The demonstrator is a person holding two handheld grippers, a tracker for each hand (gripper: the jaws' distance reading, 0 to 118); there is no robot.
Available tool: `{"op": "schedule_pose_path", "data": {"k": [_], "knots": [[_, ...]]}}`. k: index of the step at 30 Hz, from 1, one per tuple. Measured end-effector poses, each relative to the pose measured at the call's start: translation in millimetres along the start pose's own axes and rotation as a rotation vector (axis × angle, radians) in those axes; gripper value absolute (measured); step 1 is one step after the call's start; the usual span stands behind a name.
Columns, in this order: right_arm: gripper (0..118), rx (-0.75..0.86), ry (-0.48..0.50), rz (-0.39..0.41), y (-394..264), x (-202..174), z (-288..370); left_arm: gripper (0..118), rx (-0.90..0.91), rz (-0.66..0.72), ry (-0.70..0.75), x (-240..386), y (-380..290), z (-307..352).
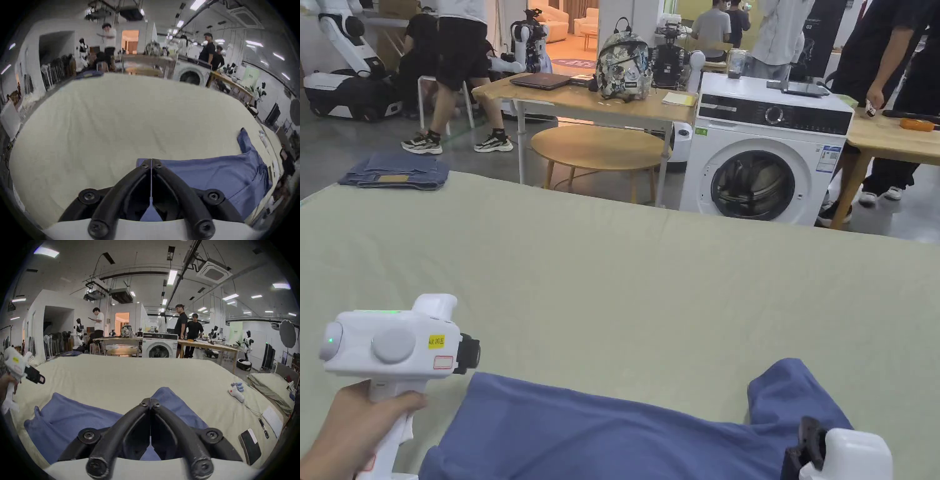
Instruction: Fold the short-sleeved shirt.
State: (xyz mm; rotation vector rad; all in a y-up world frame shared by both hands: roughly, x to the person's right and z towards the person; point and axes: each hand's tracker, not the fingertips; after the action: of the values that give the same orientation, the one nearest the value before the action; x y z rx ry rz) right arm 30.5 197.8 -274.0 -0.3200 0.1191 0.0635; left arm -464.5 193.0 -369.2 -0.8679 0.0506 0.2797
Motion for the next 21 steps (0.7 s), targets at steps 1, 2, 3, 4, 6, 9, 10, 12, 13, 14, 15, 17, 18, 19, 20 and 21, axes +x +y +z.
{"op": "schedule_pose_path", "data": {"k": [1, 2, 3, 4, 6, 9, 10, 12, 13, 14, 15, 17, 18, 19, 20, 21], "knots": [[0, -0.011, -0.003, 0.002, -2.1, 1.7, -3.7, 2, -0.041, 0.029, -0.024, -5.9, 5.8, -10.9], [0, -0.022, -0.008, 0.005, -4.7, 3.4, -7.4, 13, -0.065, 0.047, -0.015, -11.0, 11.5, -21.5], [0, -0.030, -0.012, 0.009, -7.2, 5.3, -10.8, 28, -0.081, 0.064, -0.008, -5.7, 8.2, -25.3], [0, -0.039, -0.016, 0.014, -9.4, 7.3, -13.9, 37, -0.098, 0.072, -0.009, -7.1, 10.1, -33.1], [0, -0.057, -0.025, 0.025, -13.2, 10.8, -18.6, 38, -0.144, 0.072, 0.006, -8.9, 12.6, -47.9], [0, -0.076, -0.035, 0.030, -17.8, 16.8, -23.1, 51, -0.250, 0.045, 0.069, 6.0, 2.9, -54.4], [0, -0.081, -0.040, 0.031, -19.5, 18.2, -24.3, 51, -0.283, 0.032, 0.072, 8.2, -0.3, -59.7], [0, -0.091, -0.045, 0.032, -22.6, 20.7, -25.9, 51, -0.273, 0.000, 0.085, 13.9, -4.9, -59.4], [0, -0.097, -0.047, 0.033, -23.9, 21.8, -26.6, 51, -0.267, -0.016, 0.094, 19.2, -5.8, -57.8], [0, -0.103, -0.048, 0.034, -25.2, 22.1, -27.3, 51, -0.269, -0.033, 0.112, 25.2, -6.4, -56.3], [0, -0.108, -0.050, 0.032, -26.7, 22.9, -27.8, 50, -0.268, -0.069, 0.143, 27.1, -4.6, -57.0], [0, -0.121, -0.048, 0.021, -28.9, 24.8, -29.3, 42, -0.253, -0.135, 0.185, 39.0, -9.9, -56.1], [0, -0.129, -0.048, 0.015, -29.8, 24.9, -30.3, 36, -0.247, -0.170, 0.197, 45.3, -13.1, -55.9], [0, -0.139, -0.048, 0.006, -31.0, 25.7, -31.5, 25, -0.243, -0.192, 0.203, 37.2, -9.1, -72.0], [0, -0.147, -0.048, -0.004, -31.9, 26.7, -32.6, 16, -0.234, -0.196, 0.200, 39.8, -8.6, -73.0], [0, -0.160, -0.048, -0.011, -32.4, 28.6, -34.2, 4, -0.232, -0.199, 0.195, 42.6, -8.5, -73.2]]}}
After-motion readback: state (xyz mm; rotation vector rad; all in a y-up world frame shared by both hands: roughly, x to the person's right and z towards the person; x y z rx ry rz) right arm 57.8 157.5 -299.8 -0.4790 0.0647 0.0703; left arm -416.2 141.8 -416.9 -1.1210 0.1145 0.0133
